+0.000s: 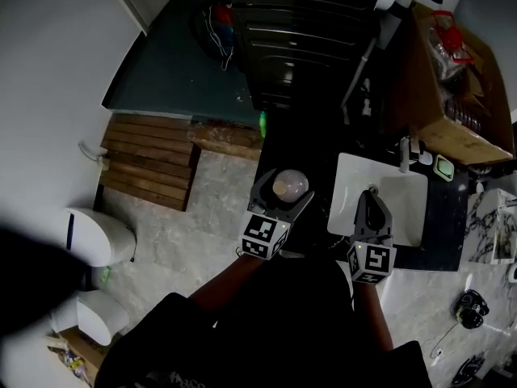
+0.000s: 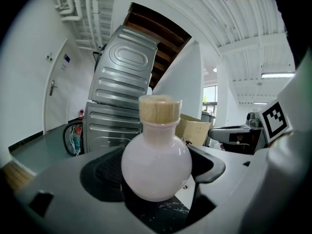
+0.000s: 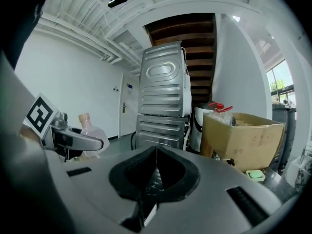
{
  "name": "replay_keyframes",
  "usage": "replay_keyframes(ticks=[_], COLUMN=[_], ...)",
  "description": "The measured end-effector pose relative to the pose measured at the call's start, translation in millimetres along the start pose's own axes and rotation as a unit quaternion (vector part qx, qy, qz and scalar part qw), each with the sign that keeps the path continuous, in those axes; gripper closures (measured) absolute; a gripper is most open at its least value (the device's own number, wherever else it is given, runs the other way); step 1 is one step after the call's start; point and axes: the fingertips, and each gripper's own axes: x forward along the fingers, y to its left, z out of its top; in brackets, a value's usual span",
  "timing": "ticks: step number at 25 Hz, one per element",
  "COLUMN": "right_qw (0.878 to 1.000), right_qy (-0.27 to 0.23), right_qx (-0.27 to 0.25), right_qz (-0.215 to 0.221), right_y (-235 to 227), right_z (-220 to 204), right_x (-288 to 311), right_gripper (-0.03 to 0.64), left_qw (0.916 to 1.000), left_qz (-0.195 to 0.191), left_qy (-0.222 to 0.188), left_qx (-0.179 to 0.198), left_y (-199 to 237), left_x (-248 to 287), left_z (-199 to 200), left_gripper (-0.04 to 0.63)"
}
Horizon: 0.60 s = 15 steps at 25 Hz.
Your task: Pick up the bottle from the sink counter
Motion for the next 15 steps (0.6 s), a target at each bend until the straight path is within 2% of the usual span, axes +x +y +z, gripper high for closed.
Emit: replay_keyframes(ticks=[7, 15], right_qw=[0.999, 0.999], right_qy=[-0.004, -0.013], right_qx=[0.003, 0.012], right_qz=[0.038, 0.042], right_y=[-2, -7], right_z=[4, 9], right_x=[13, 15], right_gripper=[0.578, 0.578], left_qw=[0.9996, 0.9997], left_qz=[0.028, 0.020], left_qy=[-0.004, -0.008], left_qx=[0.002, 0.012], left_y=[4, -5], left_x=[10, 18], left_z=[11, 18], left_gripper=[0.212, 0.212])
